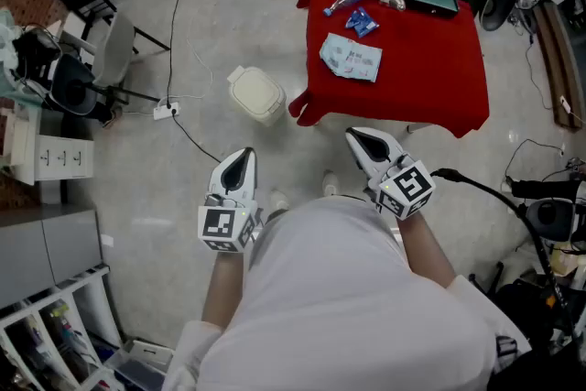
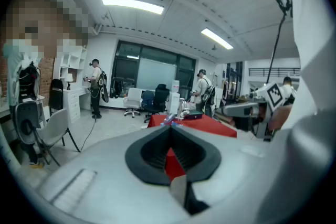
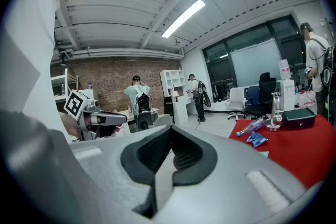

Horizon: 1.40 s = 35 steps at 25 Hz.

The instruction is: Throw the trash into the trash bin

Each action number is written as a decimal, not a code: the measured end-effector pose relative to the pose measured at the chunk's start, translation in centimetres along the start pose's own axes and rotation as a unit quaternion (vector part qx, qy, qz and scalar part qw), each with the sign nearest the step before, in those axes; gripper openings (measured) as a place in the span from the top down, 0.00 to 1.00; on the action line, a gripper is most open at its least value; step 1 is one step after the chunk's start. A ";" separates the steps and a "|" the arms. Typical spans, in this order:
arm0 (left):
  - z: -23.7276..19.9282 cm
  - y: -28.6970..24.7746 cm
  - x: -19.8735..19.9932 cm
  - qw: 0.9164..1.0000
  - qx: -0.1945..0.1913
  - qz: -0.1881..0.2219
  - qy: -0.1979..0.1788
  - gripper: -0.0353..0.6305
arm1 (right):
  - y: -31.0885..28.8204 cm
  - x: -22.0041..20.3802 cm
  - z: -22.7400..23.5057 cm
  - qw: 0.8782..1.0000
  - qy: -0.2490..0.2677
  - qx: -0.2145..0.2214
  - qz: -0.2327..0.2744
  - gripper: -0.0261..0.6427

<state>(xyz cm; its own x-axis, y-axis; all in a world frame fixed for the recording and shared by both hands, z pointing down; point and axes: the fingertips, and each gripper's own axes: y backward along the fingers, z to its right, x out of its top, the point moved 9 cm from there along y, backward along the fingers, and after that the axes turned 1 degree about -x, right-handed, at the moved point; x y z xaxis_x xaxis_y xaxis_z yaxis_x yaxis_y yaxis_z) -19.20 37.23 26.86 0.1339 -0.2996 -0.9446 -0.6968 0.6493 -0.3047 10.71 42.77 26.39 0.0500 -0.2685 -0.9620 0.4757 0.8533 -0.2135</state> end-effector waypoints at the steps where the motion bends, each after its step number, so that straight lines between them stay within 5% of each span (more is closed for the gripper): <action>1: 0.1 -0.1 0.0 1.000 0.001 0.001 0.000 0.94 | 0.1 0.0 0.2 1.000 0.000 0.001 0.000 0.97; 28: 6.3 -2.8 -1.6 0.999 0.051 -0.018 0.004 0.94 | 2.9 -0.9 6.2 0.996 0.025 0.077 -0.025 0.97; 35: 5.0 -3.9 -1.7 0.998 0.054 -0.034 0.012 0.94 | 1.4 -1.4 7.6 0.998 0.003 0.062 -0.025 0.96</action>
<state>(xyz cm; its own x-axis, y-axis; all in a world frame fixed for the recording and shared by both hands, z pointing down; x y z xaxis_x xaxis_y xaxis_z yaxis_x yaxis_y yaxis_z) -13.19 38.70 29.05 0.1598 -0.3618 -0.9185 -0.6072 0.6975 -0.3804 17.96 41.00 28.70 0.0187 -0.3070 -0.9515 0.5819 0.7772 -0.2393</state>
